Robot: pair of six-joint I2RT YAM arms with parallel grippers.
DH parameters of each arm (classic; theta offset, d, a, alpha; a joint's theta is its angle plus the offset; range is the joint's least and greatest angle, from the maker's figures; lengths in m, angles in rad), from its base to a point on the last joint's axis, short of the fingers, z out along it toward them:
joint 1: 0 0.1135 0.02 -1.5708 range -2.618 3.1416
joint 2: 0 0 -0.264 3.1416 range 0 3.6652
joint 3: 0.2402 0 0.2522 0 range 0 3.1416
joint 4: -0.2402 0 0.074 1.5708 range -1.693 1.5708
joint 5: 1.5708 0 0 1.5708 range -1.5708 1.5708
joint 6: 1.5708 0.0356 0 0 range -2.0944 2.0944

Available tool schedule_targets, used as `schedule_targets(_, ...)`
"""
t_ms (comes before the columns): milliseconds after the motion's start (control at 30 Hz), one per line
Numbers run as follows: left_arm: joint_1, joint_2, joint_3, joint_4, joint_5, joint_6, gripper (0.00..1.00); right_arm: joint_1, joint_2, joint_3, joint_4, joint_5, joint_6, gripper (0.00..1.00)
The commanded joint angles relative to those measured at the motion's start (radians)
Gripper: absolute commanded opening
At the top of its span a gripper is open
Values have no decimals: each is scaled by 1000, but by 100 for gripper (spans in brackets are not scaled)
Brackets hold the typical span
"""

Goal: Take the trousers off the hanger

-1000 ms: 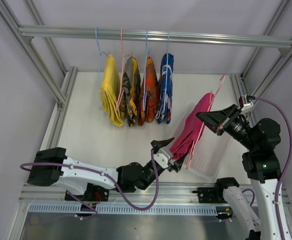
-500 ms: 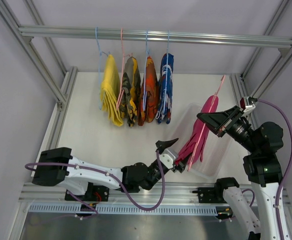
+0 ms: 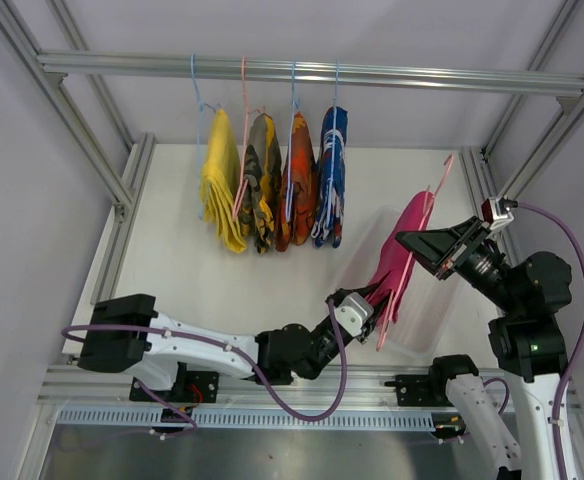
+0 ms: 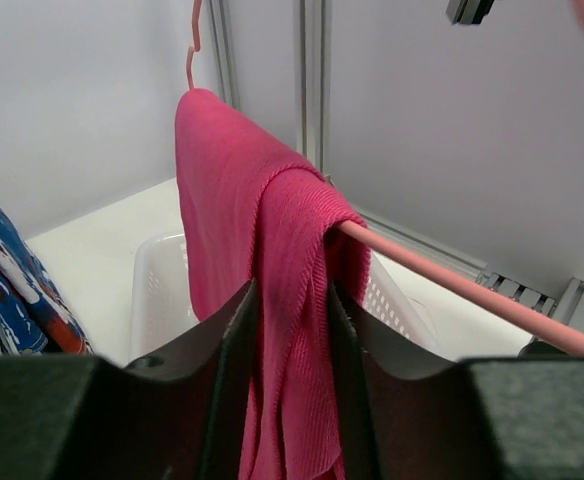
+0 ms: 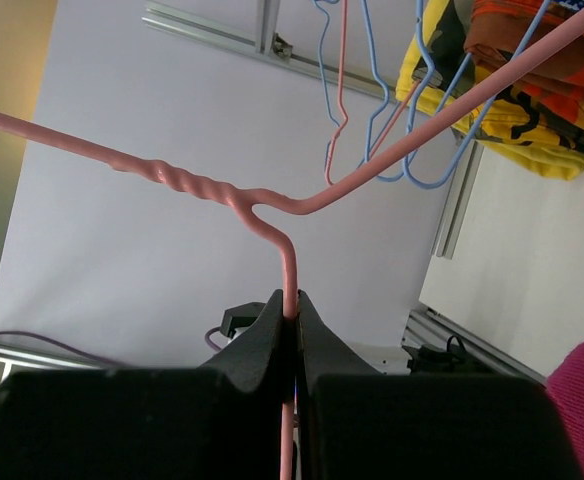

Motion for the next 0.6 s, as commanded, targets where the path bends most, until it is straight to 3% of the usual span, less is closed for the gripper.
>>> schedule_targets(0, -6, 15, 50, 20, -22, 7, 35, 5, -38, 73, 174, -36, 11, 0)
schedule_targets(267, -4, 41, 76, 31, -60, 32, 32, 4, -68, 70, 162, -48, 24, 0)
schedule_targets(333, -6, 45, 88, 31, -65, 33, 26, 4, -84, 56, 147, -46, 21, 0)
schedule_targets(500, -6, 59, 113, 6, -103, 45, 1, 4, -110, 17, 115, -46, -1, 0)
schedule_targets(567, -6, 56, 111, 6, -116, 56, 1, 5, -125, -13, 99, -52, -16, 0)
